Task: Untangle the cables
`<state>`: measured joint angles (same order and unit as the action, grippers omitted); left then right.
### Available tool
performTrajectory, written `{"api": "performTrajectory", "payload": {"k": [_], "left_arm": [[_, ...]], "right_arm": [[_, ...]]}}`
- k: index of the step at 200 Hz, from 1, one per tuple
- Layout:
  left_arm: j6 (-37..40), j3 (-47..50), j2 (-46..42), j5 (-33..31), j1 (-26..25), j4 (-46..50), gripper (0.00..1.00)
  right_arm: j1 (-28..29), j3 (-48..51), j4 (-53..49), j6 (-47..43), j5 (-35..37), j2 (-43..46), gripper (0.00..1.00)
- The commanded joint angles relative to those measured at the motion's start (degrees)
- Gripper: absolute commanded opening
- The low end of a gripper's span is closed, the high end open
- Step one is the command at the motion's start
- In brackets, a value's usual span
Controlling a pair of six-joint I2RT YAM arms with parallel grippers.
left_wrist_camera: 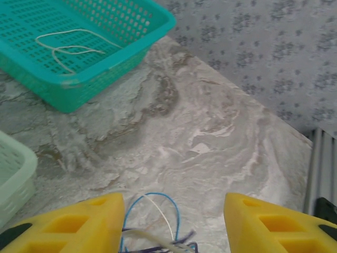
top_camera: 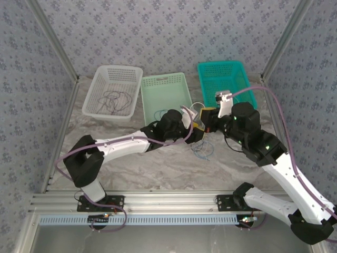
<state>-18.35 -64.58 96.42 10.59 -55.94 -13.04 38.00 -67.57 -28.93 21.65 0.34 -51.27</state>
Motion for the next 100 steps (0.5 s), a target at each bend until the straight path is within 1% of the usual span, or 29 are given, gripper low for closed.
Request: {"api": "performTrajectory", "payload": {"k": [1, 37, 64, 100], "left_arm": [[-1.67, -2.93, 2.07, -0.42, -0.3, -0.54, 0.52], [-2.88, -0.67, 1.96, 3.35, -0.38, -2.49, 0.52], [-3.33, 2.35, 0.59, 3.72, -0.4, -2.77, 0.51], [-2.58, 5.39, -1.7, 2.63, -0.39, -1.94, 0.51]], "right_arm": [[0.57, -5.23, 0.2, 0.62, -0.85, 1.17, 0.06], [0.71, -10.58, -4.2, -2.11, 1.58, 0.83, 0.06], [0.75, -13.12, -5.26, -4.0, 3.94, 0.56, 0.06], [0.63, -17.02, -7.43, -6.23, 7.44, -0.44, 0.06]]}}
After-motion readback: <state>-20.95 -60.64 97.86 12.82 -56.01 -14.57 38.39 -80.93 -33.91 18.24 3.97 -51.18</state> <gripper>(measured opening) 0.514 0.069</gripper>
